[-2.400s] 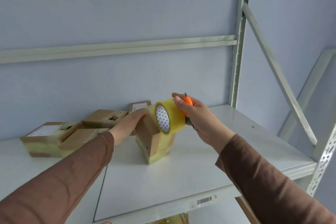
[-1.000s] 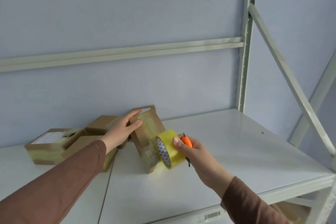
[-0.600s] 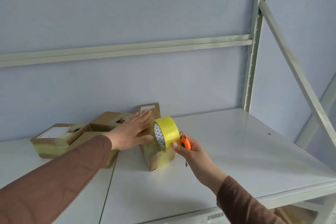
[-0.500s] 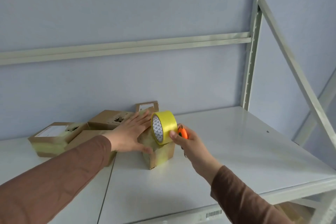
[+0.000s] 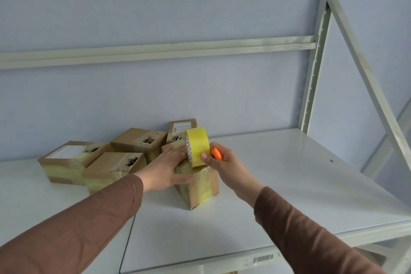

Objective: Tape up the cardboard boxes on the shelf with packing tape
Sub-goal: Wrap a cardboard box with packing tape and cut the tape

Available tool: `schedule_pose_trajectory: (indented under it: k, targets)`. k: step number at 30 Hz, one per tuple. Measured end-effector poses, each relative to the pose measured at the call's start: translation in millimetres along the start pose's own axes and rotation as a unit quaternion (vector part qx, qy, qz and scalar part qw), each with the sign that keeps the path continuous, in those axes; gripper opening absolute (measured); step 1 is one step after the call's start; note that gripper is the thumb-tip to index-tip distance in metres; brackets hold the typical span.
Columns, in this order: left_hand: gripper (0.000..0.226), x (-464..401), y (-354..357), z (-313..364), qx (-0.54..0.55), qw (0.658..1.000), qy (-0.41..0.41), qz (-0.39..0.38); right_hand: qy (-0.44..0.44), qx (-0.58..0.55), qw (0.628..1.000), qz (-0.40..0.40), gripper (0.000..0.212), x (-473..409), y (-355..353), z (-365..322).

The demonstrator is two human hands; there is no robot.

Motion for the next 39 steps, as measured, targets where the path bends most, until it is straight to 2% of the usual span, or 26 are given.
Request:
schedule_pose_trajectory:
  k: [2, 6, 10, 13, 15, 18, 20, 21, 22, 23, 24, 25, 27, 28, 29, 30, 33, 37, 39]
  targets:
    - [0.064, -1.2, 0.1, 3.0, -0.002, 1.0, 0.015, -0.009, -0.021, -0.003, 1.0, 0.014, 0.031, 9.0, -1.8, -9.3]
    - [0.058, -0.7, 9.2, 2.3, -0.099, 0.993, 0.03, -0.064, -0.001, -0.048, 0.997, 0.058, 0.025, 50.1, -12.9, -4.6]
    - [0.051, 3.5, 10.0, 5.1, -0.113, 0.99, 0.071, -0.049, 0.101, -0.026, 0.991, 0.081, 0.046, 95.5, -16.4, 40.1]
    - [0.05, 5.0, 11.9, 5.7, -0.126, 0.988, 0.086, -0.033, 0.167, -0.072, 0.978, 0.106, 0.036, 109.7, -8.0, 58.8]
    - [0.05, 4.4, 12.9, 8.5, -0.129, 0.987, 0.085, -0.032, 0.188, -0.096, 0.97, 0.12, 0.047, 109.8, 0.8, 62.2]
    - [0.051, 10.6, 14.7, 10.9, -0.116, 0.992, 0.044, -0.012, 0.199, -0.116, 0.967, 0.113, 0.039, 113.1, 18.1, 63.9]
    - [0.066, 25.2, 16.9, 11.5, -0.002, 0.998, -0.054, 0.041, 0.189, -0.112, 0.969, 0.117, 0.042, 116.0, 20.2, 63.2]
    - [0.075, 39.2, 18.7, 12.8, 0.101, 0.982, -0.124, 0.099, 0.188, -0.105, 0.97, 0.115, 0.045, 117.4, 19.9, 63.3]
    - [0.075, 57.0, 22.0, 16.2, 0.208, 0.943, -0.194, 0.175, 0.185, -0.1, 0.971, 0.111, 0.046, 118.0, 18.5, 63.3]
    - [0.063, 75.9, 30.0, 21.2, 0.293, 0.888, -0.258, 0.244, 0.184, -0.093, 0.972, 0.109, 0.047, 118.2, 16.9, 63.8]
    - [0.043, 89.5, 41.8, 31.1, 0.36, 0.839, -0.313, 0.261, 0.18, -0.082, 0.974, 0.106, 0.047, 117.7, 14.5, 65.3]
    - [0.035, 92.8, 55.5, 44.9, 0.43, 0.805, -0.345, 0.22, 0.175, -0.067, 0.977, 0.103, 0.044, 117.1, 12.4, 64.9]
    - [0.049, 84.1, 83.4, 73.4, 0.562, 0.741, -0.36, 0.067, 0.165, -0.027, 0.982, 0.083, 0.038, 116.3, 11.9, 58.7]
    - [0.048, 79.9, 87.9, 85.1, 0.609, 0.707, -0.36, 0.014, 0.152, 0.01, 0.985, 0.081, 0.042, 114.7, 9.0, 53.3]
    - [0.044, 76.9, 86.6, 90.1, 0.623, 0.697, -0.356, -0.012, 0.135, 0.062, 0.985, 0.091, 0.047, 112.0, 1.9, 48.8]
    - [0.04, 74.0, 86.0, 88.7, 0.614, 0.706, -0.351, -0.021, 0.115, 0.113, 0.981, 0.113, 0.049, 107.3, -8.2, 43.9]
    - [0.039, 69.0, 86.8, 84.3, 0.588, 0.733, -0.34, -0.034, 0.083, 0.181, 0.966, 0.164, 0.037, 85.3, -41.4, 26.5]
    - [0.028, 64.1, 89.1, 82.0, 0.589, 0.735, -0.334, -0.048, 0.076, 0.284, 0.952, 0.085, 0.02, 51.6, -50.1, 0.8]
    - [0.043, 62.1, 87.4, 82.9, 0.591, 0.738, -0.321, -0.049, 0.05, 0.334, 0.941, 0.029, 0.012, 42.8, -45.0, -11.4]
Point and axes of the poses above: each hand's wrist, its own x-axis away from the middle knuckle, its own y-axis out of the palm, z = x × y, the point moved 7 cm from there along -x, towards the middle knuckle, and after that the axes turned 14 degrees about -x, right-handed, at the moved point
